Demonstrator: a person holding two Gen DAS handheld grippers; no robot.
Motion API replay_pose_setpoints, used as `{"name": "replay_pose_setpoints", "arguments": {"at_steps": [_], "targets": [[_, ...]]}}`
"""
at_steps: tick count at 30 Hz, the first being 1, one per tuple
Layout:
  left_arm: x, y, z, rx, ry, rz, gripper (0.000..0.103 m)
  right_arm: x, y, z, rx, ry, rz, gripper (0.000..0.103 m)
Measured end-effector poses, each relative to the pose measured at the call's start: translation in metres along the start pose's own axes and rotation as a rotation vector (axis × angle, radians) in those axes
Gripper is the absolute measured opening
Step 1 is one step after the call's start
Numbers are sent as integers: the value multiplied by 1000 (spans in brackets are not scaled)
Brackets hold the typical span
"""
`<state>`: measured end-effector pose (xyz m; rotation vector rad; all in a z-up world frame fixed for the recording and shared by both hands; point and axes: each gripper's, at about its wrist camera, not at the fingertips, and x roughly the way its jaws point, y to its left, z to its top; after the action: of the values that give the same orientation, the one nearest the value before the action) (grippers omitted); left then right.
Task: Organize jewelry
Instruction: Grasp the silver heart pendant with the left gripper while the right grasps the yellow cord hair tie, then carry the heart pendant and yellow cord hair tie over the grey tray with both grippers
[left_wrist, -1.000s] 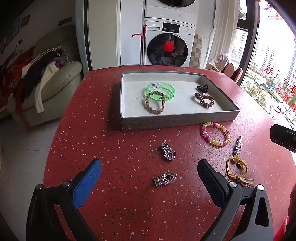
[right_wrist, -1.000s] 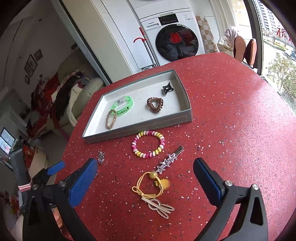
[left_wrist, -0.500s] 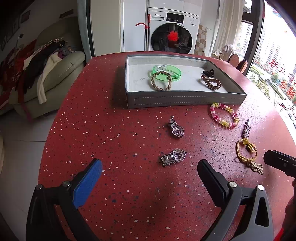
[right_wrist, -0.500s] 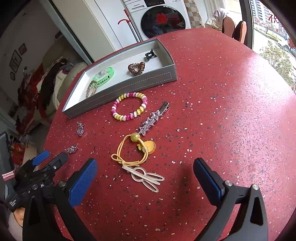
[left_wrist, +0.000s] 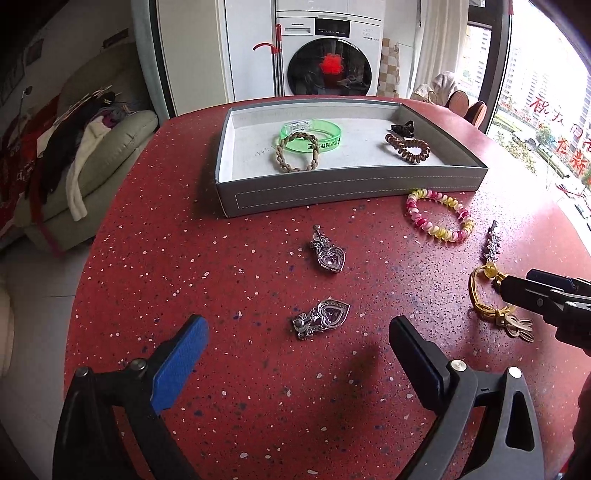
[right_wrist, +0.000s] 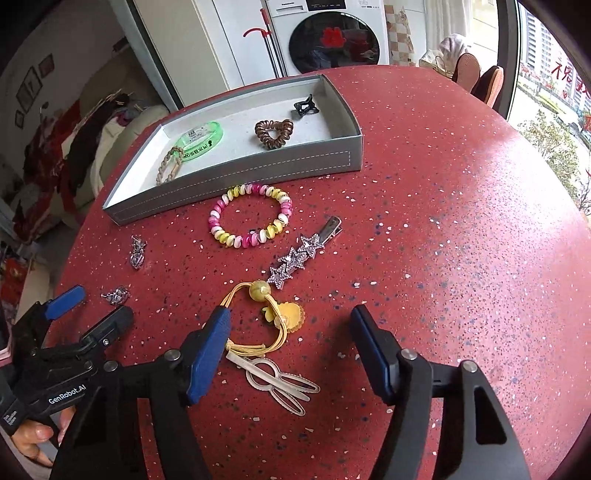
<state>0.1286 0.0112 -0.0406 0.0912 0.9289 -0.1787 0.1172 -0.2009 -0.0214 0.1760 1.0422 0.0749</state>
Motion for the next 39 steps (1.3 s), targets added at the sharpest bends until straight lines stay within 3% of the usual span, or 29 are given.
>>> {"name": "replay_pose_setpoints", "arguments": {"at_steps": [9, 10, 15, 17, 20, 25, 28, 39], "targets": [[6, -1, 0, 7, 6, 5, 99, 5, 22, -2, -172, 8, -101, 57], [6, -1, 0, 8, 5, -3, 97, 5, 23, -2, -177, 9, -93, 52], [3, -6, 1, 27, 0, -36, 78, 3, 25, -2, -200, 15, -76, 39], [2, -9, 1, 42, -1, -49, 71, 2, 25, -2, -199, 14, -73, 26], [0, -11, 1, 54, -5, -53, 51, 1, 24, -2, -186, 9, -63, 25], [-2, -8, 2, 36, -1, -66, 47, -5, 15, -2, -129, -7, -36, 25], [-6, -3, 4, 13, -3, -96, 35, -11, 8, 0, -97, -20, -9, 25], [-20, 8, 7, -30, -8, -140, 35, -30, -3, 9, -33, -70, 69, 25]]}}
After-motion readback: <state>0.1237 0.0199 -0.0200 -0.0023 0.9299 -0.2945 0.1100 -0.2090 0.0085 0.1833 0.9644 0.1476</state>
